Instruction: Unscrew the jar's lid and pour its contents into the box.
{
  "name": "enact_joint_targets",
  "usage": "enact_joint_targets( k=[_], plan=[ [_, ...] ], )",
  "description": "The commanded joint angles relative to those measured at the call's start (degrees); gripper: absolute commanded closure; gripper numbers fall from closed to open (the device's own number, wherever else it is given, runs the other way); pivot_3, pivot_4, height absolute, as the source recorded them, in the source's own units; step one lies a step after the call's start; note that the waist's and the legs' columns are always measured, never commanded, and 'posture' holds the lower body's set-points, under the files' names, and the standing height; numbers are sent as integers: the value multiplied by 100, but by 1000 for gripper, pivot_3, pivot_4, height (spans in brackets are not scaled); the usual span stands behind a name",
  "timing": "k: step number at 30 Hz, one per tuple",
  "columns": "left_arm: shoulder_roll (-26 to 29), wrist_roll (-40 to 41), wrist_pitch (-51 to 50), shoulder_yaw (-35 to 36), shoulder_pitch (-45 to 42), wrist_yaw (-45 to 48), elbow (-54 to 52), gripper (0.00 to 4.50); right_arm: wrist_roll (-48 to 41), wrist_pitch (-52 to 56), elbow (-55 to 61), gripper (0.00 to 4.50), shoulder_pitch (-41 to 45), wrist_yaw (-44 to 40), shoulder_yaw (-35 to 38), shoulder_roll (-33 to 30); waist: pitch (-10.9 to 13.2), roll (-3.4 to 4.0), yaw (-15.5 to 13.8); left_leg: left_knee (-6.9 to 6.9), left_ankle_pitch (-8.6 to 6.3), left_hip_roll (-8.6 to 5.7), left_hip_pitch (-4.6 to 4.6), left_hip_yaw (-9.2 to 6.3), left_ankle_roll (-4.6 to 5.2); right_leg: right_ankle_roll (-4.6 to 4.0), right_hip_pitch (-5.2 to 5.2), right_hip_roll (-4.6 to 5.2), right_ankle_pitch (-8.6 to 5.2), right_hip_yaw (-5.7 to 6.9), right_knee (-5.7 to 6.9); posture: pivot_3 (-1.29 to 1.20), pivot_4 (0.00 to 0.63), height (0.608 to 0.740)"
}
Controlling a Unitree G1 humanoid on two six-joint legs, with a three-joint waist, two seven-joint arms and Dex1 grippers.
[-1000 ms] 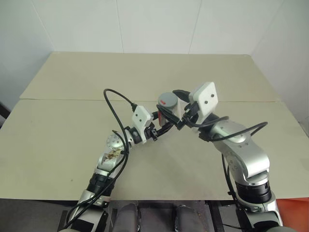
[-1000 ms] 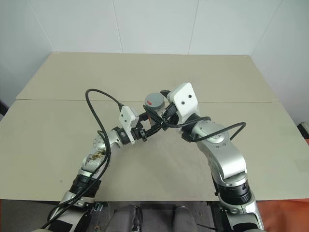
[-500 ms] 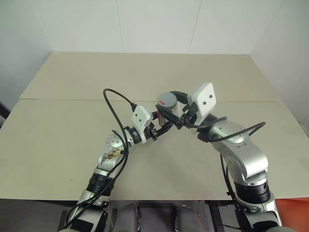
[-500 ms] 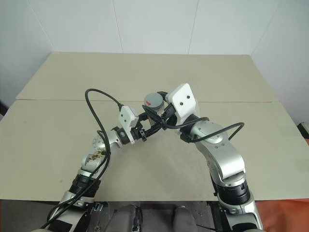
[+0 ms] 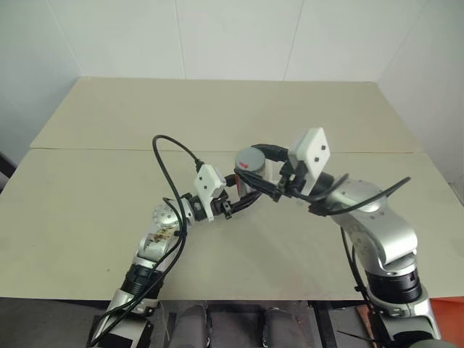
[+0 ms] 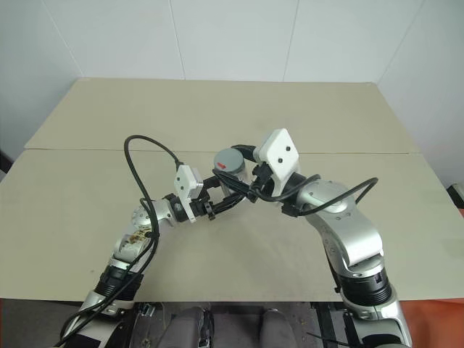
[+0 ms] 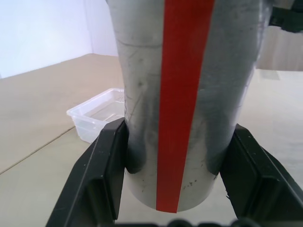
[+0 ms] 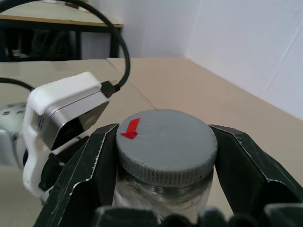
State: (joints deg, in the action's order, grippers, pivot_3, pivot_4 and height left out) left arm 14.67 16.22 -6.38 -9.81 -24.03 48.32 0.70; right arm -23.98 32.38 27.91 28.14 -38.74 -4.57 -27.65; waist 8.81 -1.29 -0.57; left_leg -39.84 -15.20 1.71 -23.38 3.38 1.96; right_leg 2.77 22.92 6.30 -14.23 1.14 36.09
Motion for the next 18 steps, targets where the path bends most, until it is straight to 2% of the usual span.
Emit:
enact_joint_targets(
  k=[1,18],
  plan=[
    [83,187,14,-26,43,263,-304,2007,-102,-265,-160,1603,83,-302,190,-141,0,0,2,0,0,0,0,0,0,0,0,0,0,0,0,0,150,740],
    [290,434,-118,-120,165,674,-603,2007,-542,-1188,-1679,1603,837,-2375,190,-551,0,0,-2,0,0,1,-2,4,0,0,5,-1,0,-6,2,0,150,740]
  ],
)
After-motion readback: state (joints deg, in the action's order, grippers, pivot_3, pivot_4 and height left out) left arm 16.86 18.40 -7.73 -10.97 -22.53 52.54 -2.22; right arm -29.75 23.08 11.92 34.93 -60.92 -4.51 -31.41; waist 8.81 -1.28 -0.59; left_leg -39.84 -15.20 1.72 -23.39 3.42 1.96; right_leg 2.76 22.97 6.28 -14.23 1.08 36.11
